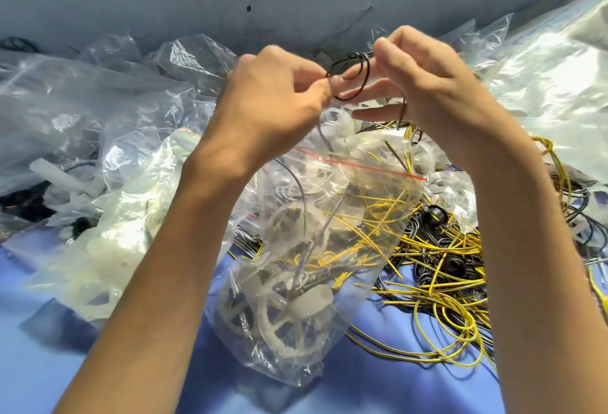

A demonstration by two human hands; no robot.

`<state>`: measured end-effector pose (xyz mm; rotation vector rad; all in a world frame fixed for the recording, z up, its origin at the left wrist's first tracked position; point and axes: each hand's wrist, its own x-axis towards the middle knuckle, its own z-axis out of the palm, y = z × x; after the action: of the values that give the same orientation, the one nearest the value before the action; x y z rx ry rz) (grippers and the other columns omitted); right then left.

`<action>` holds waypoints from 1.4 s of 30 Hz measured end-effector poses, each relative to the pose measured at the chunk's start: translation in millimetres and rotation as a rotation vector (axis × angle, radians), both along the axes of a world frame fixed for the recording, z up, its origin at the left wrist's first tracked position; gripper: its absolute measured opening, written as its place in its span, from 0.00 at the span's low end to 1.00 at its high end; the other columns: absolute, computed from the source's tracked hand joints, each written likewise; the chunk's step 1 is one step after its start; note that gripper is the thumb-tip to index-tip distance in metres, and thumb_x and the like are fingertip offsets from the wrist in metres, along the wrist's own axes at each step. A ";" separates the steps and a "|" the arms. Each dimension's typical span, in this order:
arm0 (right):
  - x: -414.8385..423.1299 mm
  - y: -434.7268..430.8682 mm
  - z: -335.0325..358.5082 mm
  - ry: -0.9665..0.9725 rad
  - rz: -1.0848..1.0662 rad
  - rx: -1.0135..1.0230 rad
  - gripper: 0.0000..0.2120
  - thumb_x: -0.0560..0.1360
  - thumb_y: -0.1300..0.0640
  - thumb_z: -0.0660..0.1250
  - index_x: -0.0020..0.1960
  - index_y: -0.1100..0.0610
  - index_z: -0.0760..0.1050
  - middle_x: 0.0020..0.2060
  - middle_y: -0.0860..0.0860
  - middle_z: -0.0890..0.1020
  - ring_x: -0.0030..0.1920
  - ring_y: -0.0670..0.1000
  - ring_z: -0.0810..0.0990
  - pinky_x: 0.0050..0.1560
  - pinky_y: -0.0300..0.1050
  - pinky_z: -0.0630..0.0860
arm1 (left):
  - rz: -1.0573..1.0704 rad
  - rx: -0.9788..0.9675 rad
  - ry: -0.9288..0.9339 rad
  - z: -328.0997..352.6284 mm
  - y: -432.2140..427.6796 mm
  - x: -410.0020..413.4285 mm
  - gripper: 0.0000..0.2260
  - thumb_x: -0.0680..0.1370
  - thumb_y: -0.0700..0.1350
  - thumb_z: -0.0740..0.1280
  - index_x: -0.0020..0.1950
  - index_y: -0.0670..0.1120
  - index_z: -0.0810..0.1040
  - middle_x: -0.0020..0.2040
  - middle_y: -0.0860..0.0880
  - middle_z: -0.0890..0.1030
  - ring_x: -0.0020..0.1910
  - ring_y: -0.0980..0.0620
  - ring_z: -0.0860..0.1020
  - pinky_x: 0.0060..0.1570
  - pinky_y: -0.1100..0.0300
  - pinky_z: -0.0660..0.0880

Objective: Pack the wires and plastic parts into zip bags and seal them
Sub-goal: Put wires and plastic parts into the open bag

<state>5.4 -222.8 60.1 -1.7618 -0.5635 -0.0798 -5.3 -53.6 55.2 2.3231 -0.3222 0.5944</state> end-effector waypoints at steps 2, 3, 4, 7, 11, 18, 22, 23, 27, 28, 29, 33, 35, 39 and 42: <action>-0.5 2.1 0.4 0.036 0.038 0.074 0.12 0.83 0.55 0.53 0.41 0.53 0.63 0.43 0.49 0.83 0.45 0.51 0.84 0.55 0.58 0.78 | 0.020 0.085 -0.001 -1.3 -4.0 -1.2 0.14 0.76 0.55 0.65 0.42 0.45 0.81 0.28 0.50 0.72 0.30 0.53 0.69 0.30 0.61 0.63; -0.5 2.2 0.1 0.044 0.054 0.089 0.11 0.83 0.54 0.53 0.42 0.53 0.63 0.44 0.48 0.83 0.45 0.51 0.84 0.56 0.59 0.78 | 0.016 0.084 -0.008 -1.8 -5.6 -1.9 0.15 0.77 0.55 0.65 0.41 0.44 0.80 0.27 0.50 0.70 0.29 0.53 0.68 0.29 0.61 0.62; 0.0 1.8 -0.5 0.048 0.071 0.097 0.11 0.83 0.53 0.53 0.42 0.52 0.63 0.43 0.47 0.83 0.44 0.51 0.84 0.56 0.59 0.78 | 0.010 0.065 -0.020 -1.8 -7.2 -2.7 0.15 0.77 0.54 0.65 0.39 0.44 0.78 0.27 0.50 0.69 0.29 0.53 0.67 0.29 0.61 0.61; 1.6 0.9 -3.2 0.062 0.139 0.118 0.09 0.80 0.51 0.54 0.43 0.52 0.64 0.40 0.45 0.83 0.43 0.52 0.84 0.57 0.62 0.77 | -0.019 -0.056 -0.040 0.4 -9.3 -3.1 0.10 0.76 0.51 0.67 0.39 0.47 0.77 0.28 0.54 0.72 0.29 0.57 0.68 0.30 0.62 0.64; 1.9 4.3 -6.8 0.090 0.281 0.152 0.10 0.79 0.51 0.54 0.43 0.55 0.67 0.42 0.50 0.79 0.49 0.51 0.81 0.52 0.64 0.77 | -0.133 -0.281 -0.036 4.3 -10.6 -7.8 0.04 0.76 0.44 0.70 0.42 0.49 0.77 0.32 0.53 0.79 0.29 0.62 0.76 0.33 0.69 0.70; 3.3 1.1 -6.5 0.111 0.199 0.098 0.09 0.77 0.47 0.56 0.47 0.53 0.67 0.37 0.57 0.76 0.33 0.53 0.72 0.34 0.45 0.77 | -0.158 -0.313 -0.028 5.3 -2.0 -4.3 0.06 0.74 0.45 0.71 0.40 0.53 0.76 0.38 0.53 0.84 0.39 0.57 0.82 0.48 0.55 0.79; 2.9 -6.1 -3.7 0.001 0.086 -0.010 0.09 0.79 0.51 0.59 0.43 0.50 0.75 0.28 0.46 0.74 0.25 0.45 0.65 0.25 0.33 0.64 | -0.172 -0.289 -0.001 4.5 -1.0 -4.8 0.05 0.72 0.45 0.71 0.39 0.52 0.76 0.40 0.53 0.85 0.43 0.55 0.83 0.51 0.54 0.79; 2.3 -8.2 -3.1 -0.020 0.064 -0.028 0.10 0.80 0.53 0.60 0.42 0.50 0.77 0.28 0.46 0.74 0.26 0.45 0.63 0.25 0.32 0.61 | -0.165 -0.281 0.000 4.4 -0.6 -4.9 0.05 0.71 0.45 0.71 0.39 0.52 0.76 0.40 0.53 0.85 0.43 0.54 0.83 0.51 0.53 0.79; 0.8 -14.8 0.5 -0.054 -0.058 -0.100 0.10 0.80 0.56 0.62 0.45 0.51 0.81 0.28 0.46 0.72 0.27 0.43 0.61 0.26 0.33 0.57 | -0.180 -0.193 0.051 3.7 2.9 -4.7 0.06 0.72 0.46 0.72 0.37 0.52 0.77 0.38 0.54 0.85 0.40 0.56 0.83 0.49 0.57 0.79; 1.0 -15.6 1.4 -0.051 -0.087 -0.123 0.11 0.80 0.57 0.62 0.44 0.52 0.81 0.27 0.45 0.71 0.27 0.43 0.61 0.27 0.34 0.56 | -0.191 -0.151 0.074 3.4 4.0 -4.4 0.06 0.73 0.45 0.71 0.38 0.52 0.77 0.37 0.54 0.84 0.38 0.57 0.82 0.47 0.59 0.79; 1.6 -16.2 2.2 -0.045 -0.113 -0.151 0.12 0.80 0.58 0.61 0.43 0.53 0.82 0.26 0.44 0.70 0.27 0.42 0.61 0.26 0.34 0.56 | -0.199 -0.114 0.096 3.2 5.6 -4.2 0.06 0.74 0.45 0.71 0.38 0.51 0.77 0.36 0.54 0.84 0.36 0.57 0.82 0.46 0.60 0.79; 3.2 -18.8 2.4 -0.037 -0.152 -0.293 0.13 0.78 0.61 0.60 0.41 0.55 0.82 0.26 0.44 0.72 0.30 0.46 0.62 0.28 0.39 0.56 | -0.268 0.107 0.223 4.6 18.1 -4.7 0.07 0.75 0.52 0.69 0.43 0.50 0.81 0.39 0.54 0.85 0.41 0.59 0.82 0.47 0.63 0.77; 4.0 -21.7 1.1 -0.048 -0.149 -0.371 0.12 0.78 0.58 0.62 0.40 0.52 0.82 0.26 0.44 0.75 0.32 0.49 0.64 0.29 0.41 0.58 | -0.318 0.214 0.311 5.2 24.3 -7.9 0.13 0.72 0.59 0.66 0.44 0.51 0.82 0.39 0.57 0.84 0.41 0.63 0.80 0.43 0.67 0.74; 6.0 -25.0 -3.2 -0.057 -0.081 -0.502 0.06 0.75 0.54 0.69 0.41 0.49 0.83 0.35 0.49 0.83 0.35 0.42 0.72 0.37 0.37 0.66 | -0.384 0.232 0.282 5.5 24.6 -12.3 0.06 0.74 0.51 0.69 0.41 0.50 0.81 0.36 0.55 0.83 0.36 0.63 0.79 0.33 0.73 0.70; 4.6 -22.1 -4.1 -0.092 -0.006 -0.512 0.05 0.73 0.54 0.71 0.39 0.47 0.83 0.35 0.47 0.82 0.39 0.43 0.74 0.44 0.42 0.68 | -0.435 0.203 0.210 8.4 19.5 -14.7 0.05 0.74 0.45 0.70 0.39 0.50 0.79 0.35 0.53 0.81 0.33 0.63 0.75 0.32 0.75 0.65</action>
<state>9.9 -244.9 56.0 -2.2657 -0.6865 -0.0207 -20.0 -34.1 63.5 2.3731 -0.7911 0.1067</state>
